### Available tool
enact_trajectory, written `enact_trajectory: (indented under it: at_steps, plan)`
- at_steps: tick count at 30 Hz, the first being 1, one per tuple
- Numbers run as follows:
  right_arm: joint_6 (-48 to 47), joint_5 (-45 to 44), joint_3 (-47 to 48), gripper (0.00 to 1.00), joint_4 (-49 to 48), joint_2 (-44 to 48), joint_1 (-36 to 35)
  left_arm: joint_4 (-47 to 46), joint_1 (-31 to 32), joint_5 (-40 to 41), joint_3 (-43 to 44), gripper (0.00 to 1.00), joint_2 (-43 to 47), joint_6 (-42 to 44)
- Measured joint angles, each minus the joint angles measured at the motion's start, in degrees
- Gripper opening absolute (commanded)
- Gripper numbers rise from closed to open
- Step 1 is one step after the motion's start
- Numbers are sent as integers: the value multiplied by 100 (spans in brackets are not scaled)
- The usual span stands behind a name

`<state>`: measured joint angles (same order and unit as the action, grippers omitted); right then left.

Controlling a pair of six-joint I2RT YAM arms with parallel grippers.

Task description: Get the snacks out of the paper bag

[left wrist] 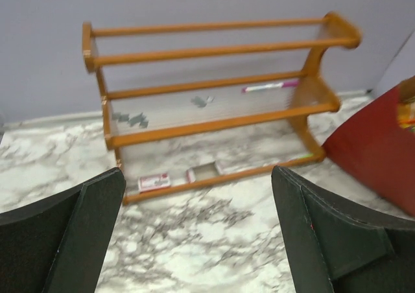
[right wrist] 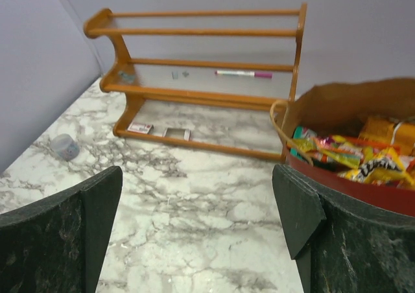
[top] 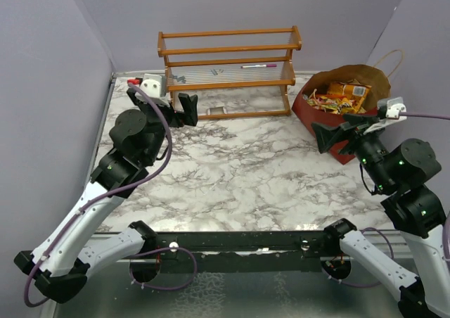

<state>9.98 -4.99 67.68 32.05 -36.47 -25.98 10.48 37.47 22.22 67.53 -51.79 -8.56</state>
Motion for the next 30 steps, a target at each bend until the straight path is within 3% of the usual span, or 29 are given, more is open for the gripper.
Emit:
enact_trajectory:
  at_steps: [9, 18, 30]
  plan:
    - [793, -551, -857, 99, 168, 136, -216, -748, -1058, -444, -1482, 99, -52, -125]
    - [1169, -940, -1266, 99, 238, 402, -334, -1434, -1526, -800, -2044, 99, -50, -249]
    - [120, -2337, 166, 99, 448, -660, -372, -1993, -1641, -1091, -2076, 99, 4, -376]
